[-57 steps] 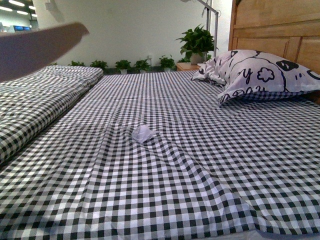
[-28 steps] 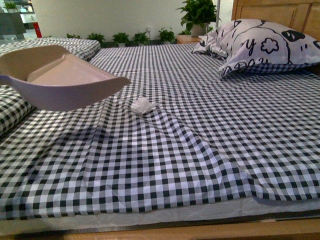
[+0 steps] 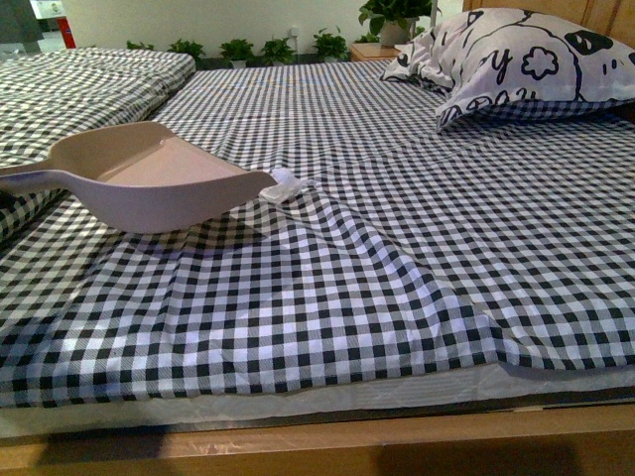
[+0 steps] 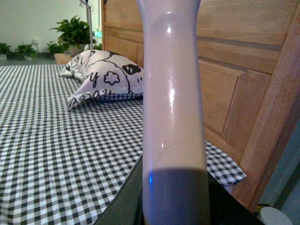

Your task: Clean up trash

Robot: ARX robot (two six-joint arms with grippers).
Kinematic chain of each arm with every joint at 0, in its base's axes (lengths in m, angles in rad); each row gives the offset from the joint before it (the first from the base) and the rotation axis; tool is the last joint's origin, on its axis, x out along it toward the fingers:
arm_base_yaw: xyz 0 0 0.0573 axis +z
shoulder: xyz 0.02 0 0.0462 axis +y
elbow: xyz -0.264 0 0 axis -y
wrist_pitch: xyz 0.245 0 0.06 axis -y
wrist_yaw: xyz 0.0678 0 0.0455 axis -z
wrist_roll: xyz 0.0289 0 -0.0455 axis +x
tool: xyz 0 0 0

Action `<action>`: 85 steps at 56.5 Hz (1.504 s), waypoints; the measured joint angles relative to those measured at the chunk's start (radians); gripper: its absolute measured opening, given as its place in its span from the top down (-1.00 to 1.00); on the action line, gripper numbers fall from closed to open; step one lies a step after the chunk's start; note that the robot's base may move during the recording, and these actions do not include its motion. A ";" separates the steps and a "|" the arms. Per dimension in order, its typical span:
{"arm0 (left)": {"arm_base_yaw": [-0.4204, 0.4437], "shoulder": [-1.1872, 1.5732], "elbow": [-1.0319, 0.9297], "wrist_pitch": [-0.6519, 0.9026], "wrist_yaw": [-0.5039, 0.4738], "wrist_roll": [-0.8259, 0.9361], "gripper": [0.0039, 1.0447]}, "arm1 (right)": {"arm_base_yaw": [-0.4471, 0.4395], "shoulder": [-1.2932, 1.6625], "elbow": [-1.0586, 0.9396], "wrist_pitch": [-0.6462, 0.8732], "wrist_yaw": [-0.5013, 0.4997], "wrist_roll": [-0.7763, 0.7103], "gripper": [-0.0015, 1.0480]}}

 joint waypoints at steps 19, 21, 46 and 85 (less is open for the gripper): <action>-0.029 0.106 0.099 -0.068 -0.029 0.035 0.46 | 0.000 0.000 0.000 0.000 0.000 0.000 0.64; -0.033 0.115 0.106 -0.078 -0.035 0.040 0.46 | 0.000 0.000 0.000 0.000 0.000 0.000 0.64; -0.063 0.177 0.179 -0.185 -0.111 0.142 0.46 | 0.000 0.000 0.000 0.000 0.000 0.000 0.64; -0.068 0.180 0.183 -0.203 -0.124 0.175 0.46 | -0.214 0.197 0.298 -0.789 -0.487 0.528 0.65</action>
